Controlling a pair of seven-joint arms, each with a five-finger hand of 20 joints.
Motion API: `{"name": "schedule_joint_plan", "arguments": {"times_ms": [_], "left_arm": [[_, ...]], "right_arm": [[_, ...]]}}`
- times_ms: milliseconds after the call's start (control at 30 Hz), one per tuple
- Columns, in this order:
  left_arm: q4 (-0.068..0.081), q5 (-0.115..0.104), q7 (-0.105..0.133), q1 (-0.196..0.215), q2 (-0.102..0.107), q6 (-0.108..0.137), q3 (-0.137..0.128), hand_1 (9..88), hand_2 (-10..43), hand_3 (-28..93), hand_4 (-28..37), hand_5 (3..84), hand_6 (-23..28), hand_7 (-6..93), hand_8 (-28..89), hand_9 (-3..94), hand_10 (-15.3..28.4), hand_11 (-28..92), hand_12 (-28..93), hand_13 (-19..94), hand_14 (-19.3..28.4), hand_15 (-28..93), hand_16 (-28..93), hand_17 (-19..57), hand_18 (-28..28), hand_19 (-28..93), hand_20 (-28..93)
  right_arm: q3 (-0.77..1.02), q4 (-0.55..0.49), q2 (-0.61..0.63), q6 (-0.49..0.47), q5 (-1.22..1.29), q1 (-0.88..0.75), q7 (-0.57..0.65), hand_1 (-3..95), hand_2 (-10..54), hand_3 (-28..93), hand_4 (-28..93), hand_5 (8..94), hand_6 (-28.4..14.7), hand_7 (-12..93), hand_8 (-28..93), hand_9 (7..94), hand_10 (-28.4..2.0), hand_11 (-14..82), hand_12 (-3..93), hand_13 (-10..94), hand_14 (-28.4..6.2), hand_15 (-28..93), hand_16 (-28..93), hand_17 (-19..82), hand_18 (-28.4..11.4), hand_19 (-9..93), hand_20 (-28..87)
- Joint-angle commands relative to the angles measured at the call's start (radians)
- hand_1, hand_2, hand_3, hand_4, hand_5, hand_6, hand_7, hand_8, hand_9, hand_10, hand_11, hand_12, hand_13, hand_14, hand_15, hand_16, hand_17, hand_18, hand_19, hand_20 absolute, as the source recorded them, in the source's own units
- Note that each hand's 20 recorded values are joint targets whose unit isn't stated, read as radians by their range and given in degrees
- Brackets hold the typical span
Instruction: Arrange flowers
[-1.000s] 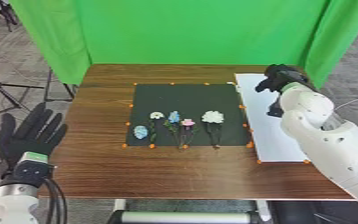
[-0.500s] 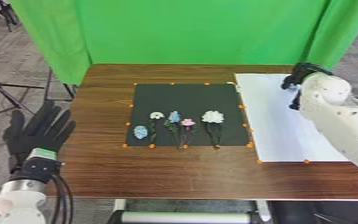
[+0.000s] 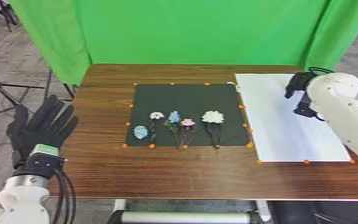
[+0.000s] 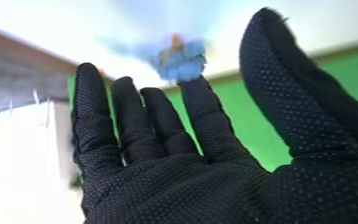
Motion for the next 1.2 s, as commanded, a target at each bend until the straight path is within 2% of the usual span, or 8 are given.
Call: {"name": "schedule_joint_plan", "arguments": {"times_ms": [33,267,367,500,600,733,1033,1200], "left_arm": [[0.006,0.010,-0.012,-0.007,0.000,-0.015,0.006,26.5,7.9,70,-28.3,37.7,6.8,14.0,-9,27.2,12.9,22,9,18,13.5,34,-8,-5.6,12.1,27,10],[0.011,0.014,-0.030,-0.012,-0.005,-0.016,0.003,26.6,8.0,70,-28.3,38.0,6.9,14.1,-9,27.5,13.1,22,9,18,13.5,34,-8,-5.6,12.1,27,10],[0.010,0.010,-0.024,-0.006,-0.007,-0.011,-0.003,26.7,8.3,70,-28.3,38.1,7.0,14.1,-9,27.9,13.1,22,9,18,13.4,34,-8,-5.5,12.1,27,10],[0.007,0.016,-0.027,-0.001,-0.006,-0.015,-0.010,26.8,8.4,70,-28.3,38.2,7.0,14.1,-9,28.2,13.1,22,9,18,13.4,34,-8,-5.4,12.1,27,10],[0.004,0.014,-0.018,0.004,-0.006,-0.014,-0.009,26.8,8.5,70,-28.3,38.3,6.9,14.2,-9,28.4,13.2,22,9,18,13.4,34,-8,-5.4,12.1,27,10],[0.005,0.016,-0.018,0.005,-0.009,-0.013,-0.005,26.9,8.5,70,-28.3,38.3,6.9,14.3,-9,28.5,13.1,22,9,19,13.4,35,-8,-5.4,12.1,27,10],[0.003,0.018,-0.021,0.014,-0.018,-0.015,-0.010,26.7,8.5,70,-28.3,38.3,6.8,14.3,-9,28.6,13.2,22,9,19,13.3,35,-8,-5.5,12.1,27,9],[-0.002,0.020,-0.021,0.027,-0.019,-0.013,-0.020,26.7,8.6,70,-28.3,38.3,6.8,14.2,-9,28.6,13.2,22,9,19,13.3,34,-8,-5.5,12.1,27,9]], "right_arm": [[-0.009,-0.025,0.013,0.075,-0.022,-0.032,0.009,36.7,-5.4,88,-26,29.2,-8.1,21,-15,24.8,-13.4,15.4,5.4,21,-12.0,33,-2,15,-18.0,57,20],[-0.041,-0.050,0.037,0.140,-0.125,-0.082,0.006,48.3,-9.4,86,-28,44.3,-3.6,30,-19,48.5,-13.0,21.9,13.6,46,-9.2,48,10,27,-17.0,73,26],[-0.040,-0.062,0.048,0.111,-0.157,-0.098,0.007,55.8,-9.5,75,-28,52.5,0.0,34,-20,57.1,-11.4,26.2,17.0,54,-5.1,45,27,29,-16.8,74,29],[-0.027,-0.096,0.070,0.147,-0.170,-0.145,0.003,58.2,-9.5,69,-28,56.2,1.5,37,-20,61.3,-10.2,28.4,20.7,58,-3.9,45,34,30,-17.6,75,32],[-0.022,-0.111,0.073,0.213,-0.162,-0.170,-0.001,59.5,-9.5,66,-28,57.6,1.5,45,-9,68.7,-8.2,20.2,36.7,61,-3.7,48,37,31,-18.3,75,36],[-0.014,-0.144,0.073,0.308,-0.181,-0.206,-0.013,60.3,-9.5,65,-28,64.0,2.5,53,-2,77.8,-7.4,21.1,47.8,67,-4.7,52,41,32,-19.7,78,39],[0.099,-0.356,0.100,0.541,-0.238,-0.348,-0.004,58.7,-9.5,71,-28,69.2,1.4,50,6,81.7,-7.4,22.0,50.9,70,-5.7,55,42,34,-21.3,80,41],[0.187,-0.558,0.139,0.456,-0.228,-0.472,-0.019,58.3,-9.5,72,-28,70.0,0.8,48,8,82.2,-7.9,21.7,51.2,71,-5.7,55,42,34,-21.6,80,41]]}}
